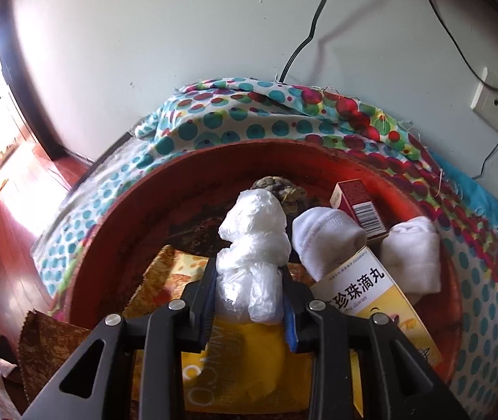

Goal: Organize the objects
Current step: 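Lower the wrapped item into the red tray and open the left gripper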

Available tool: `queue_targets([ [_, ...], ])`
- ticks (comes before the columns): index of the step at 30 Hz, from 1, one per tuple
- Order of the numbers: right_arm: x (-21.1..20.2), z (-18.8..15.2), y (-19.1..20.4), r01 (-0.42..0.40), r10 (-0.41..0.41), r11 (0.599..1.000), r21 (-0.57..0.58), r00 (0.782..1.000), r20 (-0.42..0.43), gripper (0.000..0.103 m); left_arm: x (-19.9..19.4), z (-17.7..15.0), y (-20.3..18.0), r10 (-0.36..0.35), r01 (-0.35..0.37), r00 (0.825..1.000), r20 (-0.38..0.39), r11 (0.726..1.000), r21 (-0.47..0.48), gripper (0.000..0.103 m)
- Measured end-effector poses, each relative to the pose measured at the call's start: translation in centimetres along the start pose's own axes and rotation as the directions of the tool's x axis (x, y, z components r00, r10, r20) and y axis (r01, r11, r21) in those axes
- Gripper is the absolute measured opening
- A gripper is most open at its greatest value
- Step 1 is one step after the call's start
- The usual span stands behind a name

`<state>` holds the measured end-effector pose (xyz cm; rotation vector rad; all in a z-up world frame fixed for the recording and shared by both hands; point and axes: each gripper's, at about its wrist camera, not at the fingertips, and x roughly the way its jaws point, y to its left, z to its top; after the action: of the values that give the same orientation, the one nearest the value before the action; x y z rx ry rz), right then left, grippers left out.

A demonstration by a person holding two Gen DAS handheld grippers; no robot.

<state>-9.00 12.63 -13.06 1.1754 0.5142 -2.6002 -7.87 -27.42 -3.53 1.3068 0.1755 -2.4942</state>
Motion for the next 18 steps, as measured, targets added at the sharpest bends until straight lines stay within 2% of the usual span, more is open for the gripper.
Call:
queue_targets([
  [3, 0.0, 0.0, 0.0, 0.0, 0.0, 1.0, 0.0, 1.0, 0.0, 0.037, -0.3, -0.4, -0.4, -0.005, 0.005, 1.0, 0.007, 1.0, 0.024, 0.034],
  [4, 0.0, 0.0, 0.0, 0.001, -0.001, 1.0, -0.001, 1.0, 0.0, 0.037, -0.3, -0.5, -0.4, -0.002, 0.002, 1.0, 0.005, 1.0, 0.02, 0.035],
  [6, 0.0, 0.0, 0.0, 0.001, -0.001, 1.0, -0.002, 1.0, 0.0, 0.037, -0.5, -0.5, -0.3, -0.004, 0.004, 1.0, -0.003, 1.0, -0.007, 0.044],
  [12, -0.1, 0.0, 0.0, -0.003, 0.003, 1.0, 0.002, 1.0, -0.001, 0.037, -1.4, -0.5, 0.0, -0.012, 0.011, 1.0, -0.026, 0.999, -0.043, 0.05],
  [18, -0.1, 0.0, -0.1, -0.006, 0.006, 1.0, 0.005, 1.0, -0.001, 0.036, -4.7, -2.2, -0.5, -0.012, 0.013, 0.999, 0.031, 1.0, -0.023, 0.053],
])
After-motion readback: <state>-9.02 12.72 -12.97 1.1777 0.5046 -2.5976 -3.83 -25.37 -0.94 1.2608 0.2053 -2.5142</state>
